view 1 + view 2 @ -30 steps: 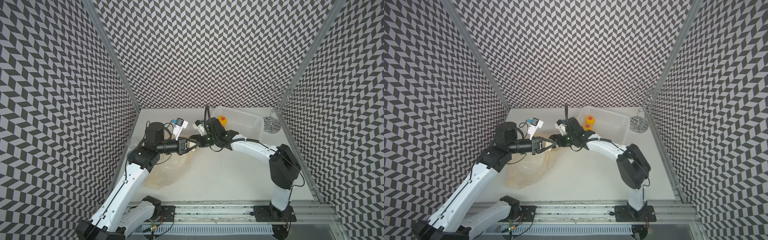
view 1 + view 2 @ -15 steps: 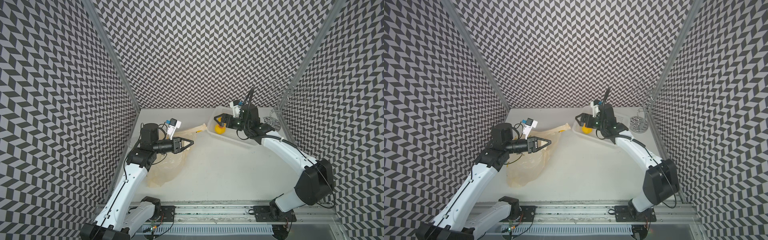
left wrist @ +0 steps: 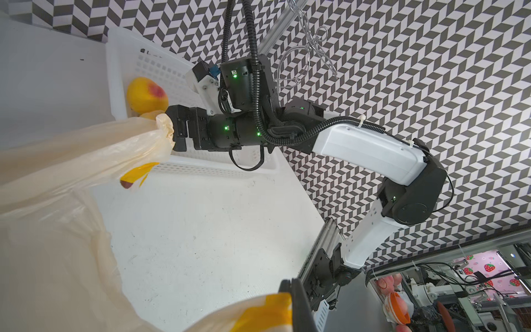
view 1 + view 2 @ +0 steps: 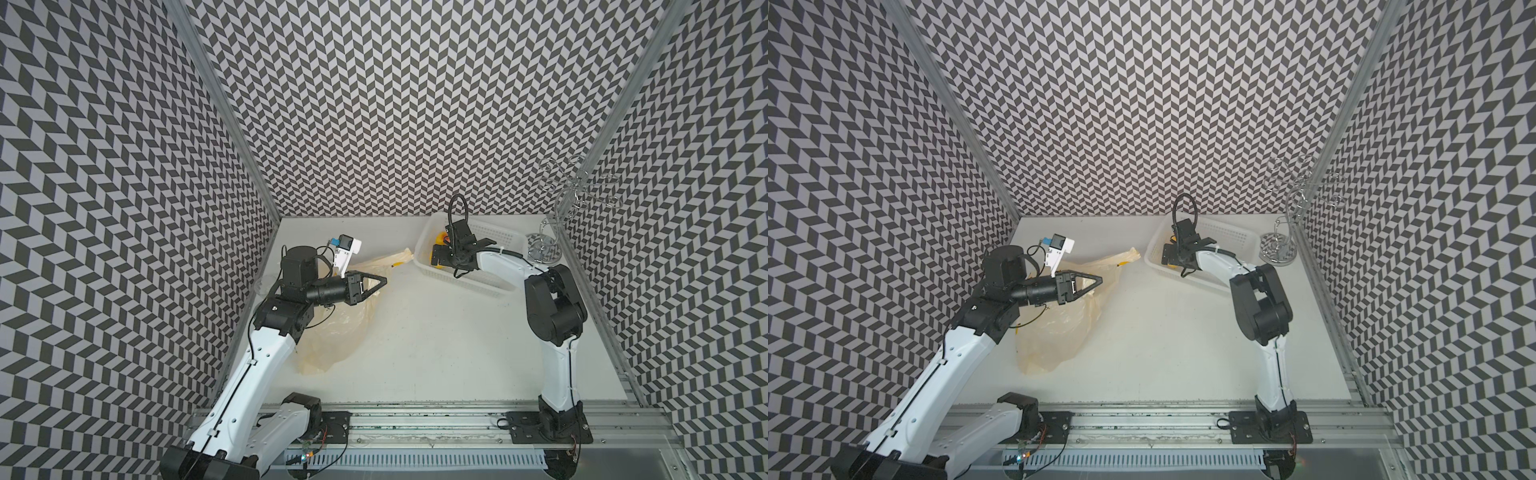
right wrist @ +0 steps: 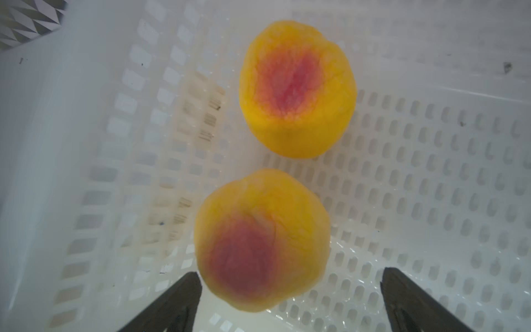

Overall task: Place the peach into a plastic bag & tie a knot
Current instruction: Pick up the peach from the basket, then place the peach in the plastic bag.

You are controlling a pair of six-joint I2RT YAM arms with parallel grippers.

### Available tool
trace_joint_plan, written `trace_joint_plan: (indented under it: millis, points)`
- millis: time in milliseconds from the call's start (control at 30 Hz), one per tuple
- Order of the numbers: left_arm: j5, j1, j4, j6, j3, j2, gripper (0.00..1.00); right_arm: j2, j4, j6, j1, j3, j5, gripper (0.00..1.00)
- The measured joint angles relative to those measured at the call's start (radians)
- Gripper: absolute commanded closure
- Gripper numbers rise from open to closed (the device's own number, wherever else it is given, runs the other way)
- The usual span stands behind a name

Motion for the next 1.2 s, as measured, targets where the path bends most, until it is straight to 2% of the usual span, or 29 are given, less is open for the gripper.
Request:
trace_joint_plan:
  millis: [167,333,567,667,800,933,1000,1100,1200]
  points:
    - [-0.006,-0.001,0.0,0.005,0.0,0.0,1.0,0.041,0.007,-0.018,0.0,0.062,-0.019,0.06]
    - [-0.006,-0.005,0.0,0.009,0.0,0.001,1.0,0.083,0.009,-0.031,0.0,0.092,-0.03,0.18]
    - [-0.007,-0.007,0.0,0.011,0.0,0.002,1.0,0.092,0.021,-0.047,-0.001,0.09,-0.038,0.47]
    - [-0.006,-0.007,-0.002,0.012,0.001,0.003,1.0,0.012,0.038,-0.047,-0.001,0.004,-0.054,0.55]
    - [-0.006,-0.014,-0.016,0.016,0.003,0.002,1.0,-0.205,0.032,-0.055,0.005,-0.097,-0.093,0.65]
    - [-0.005,-0.02,-0.031,0.02,0.003,-0.01,1.0,-0.417,0.042,-0.09,0.057,-0.107,-0.215,0.68]
    - [-0.003,-0.02,-0.037,0.024,0.004,-0.025,1.0,-0.497,0.074,-0.103,0.131,-0.126,-0.332,0.7]
    - [-0.002,-0.02,-0.042,0.027,0.012,-0.043,1.0,-0.533,0.1,-0.108,0.239,-0.163,-0.491,0.71]
    - [0.006,-0.02,-0.042,0.028,0.025,-0.053,1.0,-0.495,0.117,-0.1,0.325,-0.196,-0.621,0.73]
